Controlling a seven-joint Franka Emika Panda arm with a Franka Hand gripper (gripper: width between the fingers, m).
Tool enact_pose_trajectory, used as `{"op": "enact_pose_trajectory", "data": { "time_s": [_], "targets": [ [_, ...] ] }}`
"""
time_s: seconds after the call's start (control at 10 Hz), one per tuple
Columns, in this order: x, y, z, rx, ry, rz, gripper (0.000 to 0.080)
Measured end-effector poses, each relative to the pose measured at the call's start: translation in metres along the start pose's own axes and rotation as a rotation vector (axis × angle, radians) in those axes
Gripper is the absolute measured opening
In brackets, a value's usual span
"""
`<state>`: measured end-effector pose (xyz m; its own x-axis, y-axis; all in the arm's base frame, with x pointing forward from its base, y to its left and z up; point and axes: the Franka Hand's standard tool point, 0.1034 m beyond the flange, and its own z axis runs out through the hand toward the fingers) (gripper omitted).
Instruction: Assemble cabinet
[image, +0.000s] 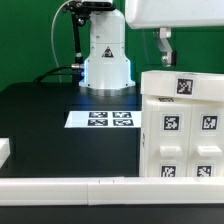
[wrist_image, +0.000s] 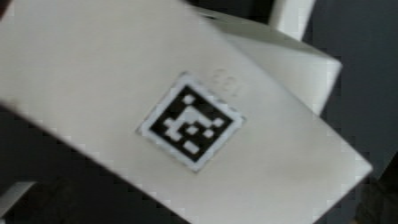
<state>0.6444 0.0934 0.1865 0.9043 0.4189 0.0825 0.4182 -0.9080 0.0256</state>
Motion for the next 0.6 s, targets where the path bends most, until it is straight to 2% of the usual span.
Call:
{"op": "enact_pose_trajectory", "data": {
  "time_s": [0.1, 0.3, 0.5, 0.6],
  "targets": [
    [0.0015, -0.0033, 0.0, -0.012, 0.02, -0.069, 0.0797],
    [-0.0016, 0.0038, 0.0012, -0.023, 0.011, -0.181, 0.0797],
    [-0.0058, 0.0056, 0.0039, -0.05, -0.03, -0.514, 0.0797],
    [-0.0084, 0.0063, 0.0071, -0.051, -0.039, -0.591, 0.0797]
  ]
}}
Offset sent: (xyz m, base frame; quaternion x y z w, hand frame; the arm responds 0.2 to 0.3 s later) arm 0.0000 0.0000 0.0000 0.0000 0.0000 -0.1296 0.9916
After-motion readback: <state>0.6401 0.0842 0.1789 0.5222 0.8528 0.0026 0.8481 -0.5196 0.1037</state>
